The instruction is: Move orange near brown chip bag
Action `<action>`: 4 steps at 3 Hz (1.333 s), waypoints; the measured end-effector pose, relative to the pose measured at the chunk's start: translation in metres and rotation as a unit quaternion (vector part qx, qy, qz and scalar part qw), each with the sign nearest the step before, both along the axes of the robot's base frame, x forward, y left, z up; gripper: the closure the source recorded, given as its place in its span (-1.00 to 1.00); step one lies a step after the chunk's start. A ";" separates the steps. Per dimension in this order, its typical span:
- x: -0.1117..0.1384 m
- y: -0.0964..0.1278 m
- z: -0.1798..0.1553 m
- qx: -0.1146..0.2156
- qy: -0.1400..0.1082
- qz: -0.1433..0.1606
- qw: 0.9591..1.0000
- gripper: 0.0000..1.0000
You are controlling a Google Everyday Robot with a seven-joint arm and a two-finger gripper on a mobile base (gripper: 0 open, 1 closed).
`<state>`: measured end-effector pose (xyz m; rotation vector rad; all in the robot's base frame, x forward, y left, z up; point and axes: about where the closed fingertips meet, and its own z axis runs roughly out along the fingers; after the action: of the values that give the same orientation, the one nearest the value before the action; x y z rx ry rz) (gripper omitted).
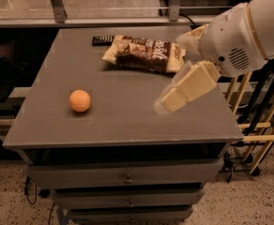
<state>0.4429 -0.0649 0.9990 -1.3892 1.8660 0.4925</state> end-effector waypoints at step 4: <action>0.006 0.057 -0.094 0.090 -0.004 -0.001 0.996 -1.00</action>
Offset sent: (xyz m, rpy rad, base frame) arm 0.0118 0.0352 -0.0799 0.1041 0.0654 0.0027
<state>0.4494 -0.0074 0.9051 -1.2674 1.7685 0.6369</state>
